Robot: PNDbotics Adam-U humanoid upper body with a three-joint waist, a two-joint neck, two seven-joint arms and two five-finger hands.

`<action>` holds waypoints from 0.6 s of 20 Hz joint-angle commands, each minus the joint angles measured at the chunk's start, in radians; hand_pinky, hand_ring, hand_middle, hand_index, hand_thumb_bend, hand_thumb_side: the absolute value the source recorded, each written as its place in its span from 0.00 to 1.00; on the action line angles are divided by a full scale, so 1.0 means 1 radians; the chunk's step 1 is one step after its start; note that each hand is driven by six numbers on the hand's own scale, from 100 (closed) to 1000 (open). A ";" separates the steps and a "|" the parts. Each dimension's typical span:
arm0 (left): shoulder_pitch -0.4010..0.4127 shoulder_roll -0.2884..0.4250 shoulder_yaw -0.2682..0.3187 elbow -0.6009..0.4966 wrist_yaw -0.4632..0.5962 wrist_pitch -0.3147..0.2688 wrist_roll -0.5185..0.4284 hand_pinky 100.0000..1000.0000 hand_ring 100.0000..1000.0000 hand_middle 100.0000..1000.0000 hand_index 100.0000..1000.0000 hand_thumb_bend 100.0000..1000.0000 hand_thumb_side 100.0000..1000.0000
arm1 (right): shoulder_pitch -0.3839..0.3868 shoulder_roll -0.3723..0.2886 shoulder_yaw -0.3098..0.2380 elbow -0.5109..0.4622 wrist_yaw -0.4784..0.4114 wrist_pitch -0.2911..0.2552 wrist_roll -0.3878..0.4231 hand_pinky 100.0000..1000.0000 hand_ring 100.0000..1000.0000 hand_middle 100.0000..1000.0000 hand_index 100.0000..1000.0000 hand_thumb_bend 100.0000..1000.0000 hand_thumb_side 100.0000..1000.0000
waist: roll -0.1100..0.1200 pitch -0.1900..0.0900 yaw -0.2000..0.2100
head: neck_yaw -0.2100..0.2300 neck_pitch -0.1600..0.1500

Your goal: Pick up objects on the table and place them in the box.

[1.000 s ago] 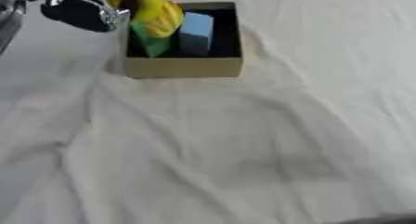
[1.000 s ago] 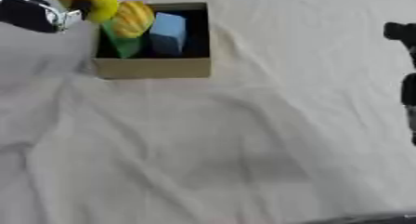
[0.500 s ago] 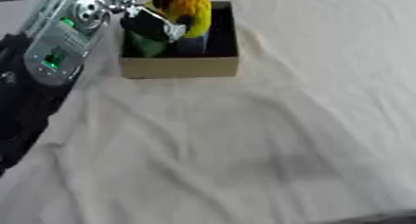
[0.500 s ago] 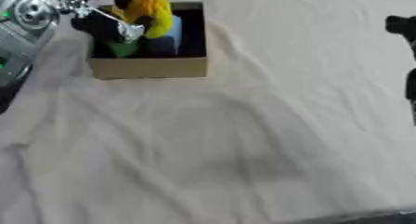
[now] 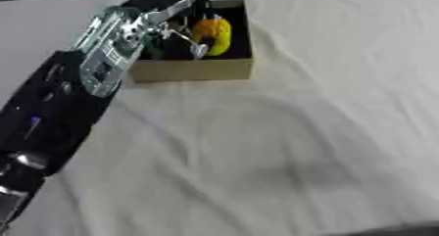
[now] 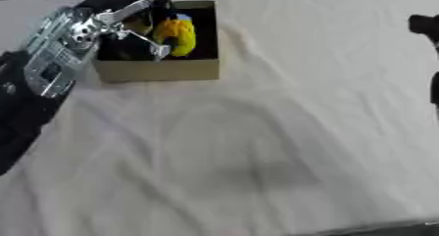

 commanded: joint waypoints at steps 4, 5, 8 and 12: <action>-0.022 -0.007 0.031 0.025 -0.059 -0.027 0.033 0.70 0.71 0.63 0.88 0.23 0.24 | -0.001 -0.022 -0.006 -0.015 -0.007 0.000 0.007 0.96 0.87 0.73 0.86 0.00 0.60 | -0.007 -0.017 -0.002 | -0.002 -0.001; -0.020 -0.004 0.038 0.013 -0.051 -0.030 0.044 0.70 0.71 0.63 0.88 0.23 0.24 | 0.000 -0.021 -0.007 -0.015 -0.006 0.000 0.007 0.96 0.87 0.73 0.86 0.00 0.60 | -0.008 -0.016 -0.001 | -0.003 -0.001; -0.012 0.010 0.057 -0.039 -0.013 -0.017 0.086 0.72 0.73 0.67 0.90 0.23 0.33 | 0.003 -0.020 -0.008 -0.015 -0.004 -0.002 0.006 0.96 0.87 0.73 0.86 0.00 0.60 | -0.008 -0.017 0.000 | -0.005 0.001; -0.006 0.032 0.071 -0.119 0.047 0.013 0.123 0.71 0.73 0.68 0.91 0.22 0.36 | 0.007 -0.021 -0.009 -0.015 -0.003 -0.003 0.002 0.96 0.87 0.73 0.86 0.00 0.60 | -0.010 -0.022 0.002 | -0.007 0.003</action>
